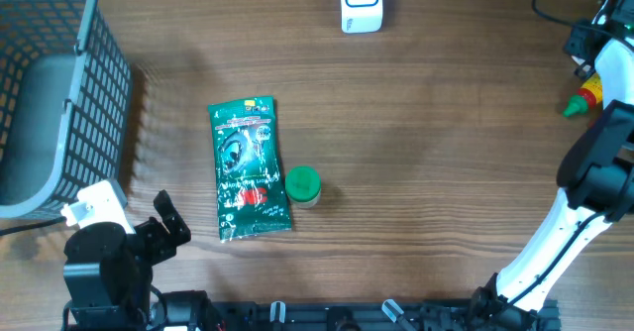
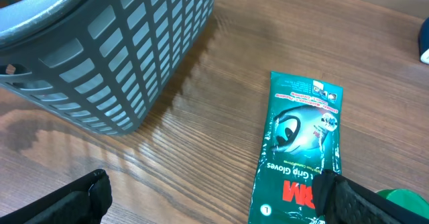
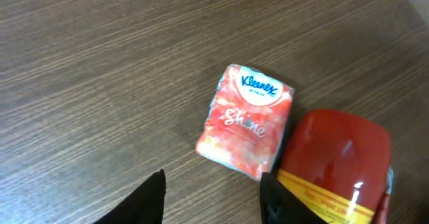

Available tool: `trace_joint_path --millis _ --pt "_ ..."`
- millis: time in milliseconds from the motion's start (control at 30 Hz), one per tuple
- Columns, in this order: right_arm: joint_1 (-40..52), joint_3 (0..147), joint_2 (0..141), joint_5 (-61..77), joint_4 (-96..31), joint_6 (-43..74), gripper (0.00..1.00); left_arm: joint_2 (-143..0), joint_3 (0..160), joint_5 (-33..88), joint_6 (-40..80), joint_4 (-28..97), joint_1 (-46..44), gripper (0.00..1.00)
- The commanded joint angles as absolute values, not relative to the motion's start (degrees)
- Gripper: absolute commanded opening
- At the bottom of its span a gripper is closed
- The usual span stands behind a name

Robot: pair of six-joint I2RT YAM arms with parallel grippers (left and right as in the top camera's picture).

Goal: Scan the item barcode
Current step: 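Carry the Kleenex pack to the right edge and release it, then move the right gripper over the green-lidded jar, then lower the right gripper and grasp the green-lidded jar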

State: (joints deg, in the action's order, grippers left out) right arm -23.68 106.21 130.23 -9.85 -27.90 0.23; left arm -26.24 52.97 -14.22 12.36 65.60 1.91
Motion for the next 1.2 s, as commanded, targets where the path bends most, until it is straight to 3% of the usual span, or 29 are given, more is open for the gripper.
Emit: trace_joint_path --millis 0,100,233,300,400,500,967,1033,1167 --pt "-21.17 105.54 127.17 -8.91 -28.99 1.91 0.48 -26.09 53.15 -13.93 12.27 65.45 1.61 1.00" --pt "-18.90 105.54 125.62 -8.91 -31.03 1.89 0.48 -26.09 53.15 -13.93 12.25 65.45 1.61 1.00" --pt "-14.74 105.51 123.33 -8.91 -33.82 1.83 0.62 -26.09 53.15 -13.93 12.25 65.45 1.61 1.00" --pt "-12.10 105.51 121.84 -8.69 -35.77 1.85 0.63 -26.09 53.15 -13.93 12.25 65.45 1.61 1.00" --pt "-7.84 105.51 120.55 0.38 -40.56 1.87 0.64 -26.09 53.15 -13.93 12.27 65.45 1.61 1.00" --pt "-3.97 105.51 120.51 12.53 -44.27 1.58 0.71 -26.09 53.15 -13.93 12.25 65.45 1.61 1.00" --pt "22.92 105.51 119.02 19.38 -63.16 -8.58 0.68 -26.09 53.15 -13.93 12.25 65.45 1.61 1.00" --pt "27.31 105.51 118.89 19.40 -64.20 -9.04 0.70 -26.09 53.15 -13.93 12.25 65.45 1.61 1.00" --pt "33.10 105.51 118.87 19.33 -65.56 -9.10 0.93 -26.09 53.15 -13.93 12.25 65.45 1.61 1.00"
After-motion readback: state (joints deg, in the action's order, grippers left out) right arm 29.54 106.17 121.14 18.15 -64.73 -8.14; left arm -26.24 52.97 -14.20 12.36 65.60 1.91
